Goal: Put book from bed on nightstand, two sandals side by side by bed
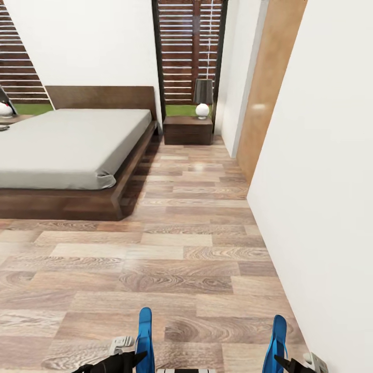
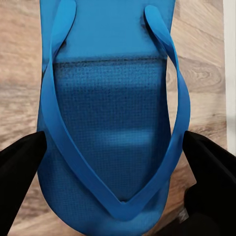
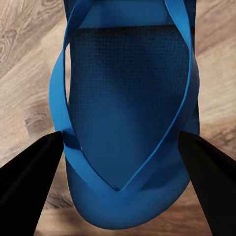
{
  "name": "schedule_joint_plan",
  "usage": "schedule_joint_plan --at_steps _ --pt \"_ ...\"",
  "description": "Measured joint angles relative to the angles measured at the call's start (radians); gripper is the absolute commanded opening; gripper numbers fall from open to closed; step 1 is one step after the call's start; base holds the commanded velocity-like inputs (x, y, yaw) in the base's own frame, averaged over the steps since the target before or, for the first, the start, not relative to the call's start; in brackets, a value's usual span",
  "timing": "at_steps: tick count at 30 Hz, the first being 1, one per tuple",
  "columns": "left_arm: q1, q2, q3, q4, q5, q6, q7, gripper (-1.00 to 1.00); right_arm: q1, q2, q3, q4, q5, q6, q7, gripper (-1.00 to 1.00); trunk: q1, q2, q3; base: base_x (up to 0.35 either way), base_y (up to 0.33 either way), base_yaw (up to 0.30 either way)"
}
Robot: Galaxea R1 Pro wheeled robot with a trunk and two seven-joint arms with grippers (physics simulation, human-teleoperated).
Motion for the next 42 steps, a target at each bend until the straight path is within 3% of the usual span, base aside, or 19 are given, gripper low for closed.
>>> schedule_joint_plan --at_steps 42 --pt "0.0 -0.012 0.001 0.0 0.0 0.0 0.0 -1.0 0.0 0.0 0.0 0.0 0.0 0.0 -0.001 -1.0 0.0 0.0 0.068 0.0 0.0 0.0"
